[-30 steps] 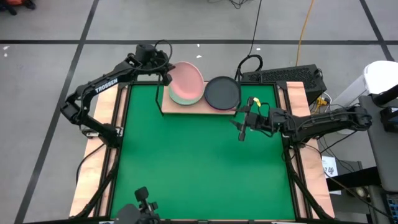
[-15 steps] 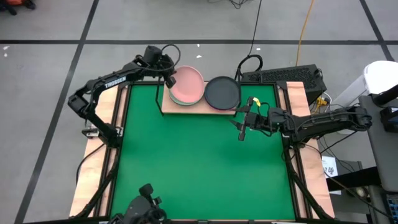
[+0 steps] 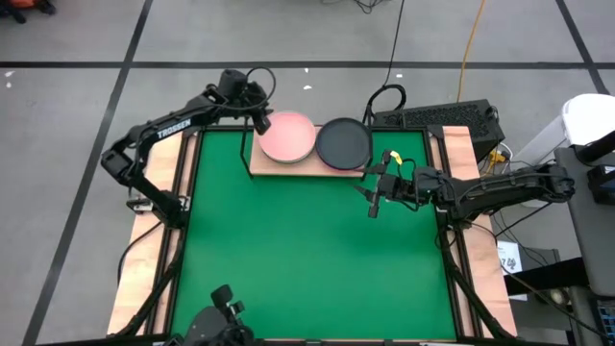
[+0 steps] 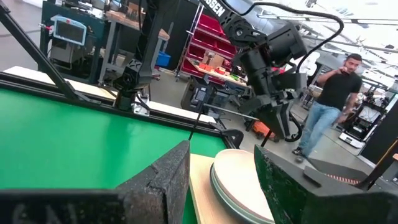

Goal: Place and stack plates onto a shelf
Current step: Return to Home Position

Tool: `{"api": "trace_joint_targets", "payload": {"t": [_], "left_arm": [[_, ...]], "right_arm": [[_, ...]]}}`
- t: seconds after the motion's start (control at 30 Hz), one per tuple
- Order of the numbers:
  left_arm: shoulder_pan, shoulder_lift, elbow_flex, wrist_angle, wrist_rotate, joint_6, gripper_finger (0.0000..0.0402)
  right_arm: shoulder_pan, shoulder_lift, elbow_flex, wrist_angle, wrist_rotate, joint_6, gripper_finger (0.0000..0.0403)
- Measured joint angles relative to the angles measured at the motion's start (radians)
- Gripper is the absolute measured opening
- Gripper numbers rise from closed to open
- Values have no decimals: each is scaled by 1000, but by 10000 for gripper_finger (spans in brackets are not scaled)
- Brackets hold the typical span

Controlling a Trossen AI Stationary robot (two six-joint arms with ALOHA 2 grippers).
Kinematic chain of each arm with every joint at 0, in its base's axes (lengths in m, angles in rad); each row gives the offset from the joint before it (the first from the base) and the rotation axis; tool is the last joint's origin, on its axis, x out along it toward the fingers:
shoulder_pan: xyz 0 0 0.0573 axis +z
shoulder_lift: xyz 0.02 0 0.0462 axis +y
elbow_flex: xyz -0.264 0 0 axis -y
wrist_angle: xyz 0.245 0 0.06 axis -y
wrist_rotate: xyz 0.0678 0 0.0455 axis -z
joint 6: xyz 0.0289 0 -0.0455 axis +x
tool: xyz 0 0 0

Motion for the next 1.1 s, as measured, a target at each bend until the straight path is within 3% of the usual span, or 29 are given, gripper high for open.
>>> {"api": "trace_joint_targets", "payload": {"t": [0.23, 0.43, 0.6, 0.97, 1.1], "left_arm": [[-1, -110, 0, 22, 7, -26, 153], [-6, -274, 0, 106, 126, -52, 153], [-36, -385, -11, 116, 155, -41, 125], [-91, -636, -320, 348, 155, -124, 15], [-92, -724, -427, 416, 155, -178, 6]], "right_arm": [[-1, 0, 0, 0, 0, 33, 160], [-35, 0, 0, -19, -1, 99, 160], [-90, -19, 0, -91, -5, 144, 160], [-173, -202, 0, -281, -8, 159, 160], [-176, -279, 0, -349, -8, 151, 160]]}}
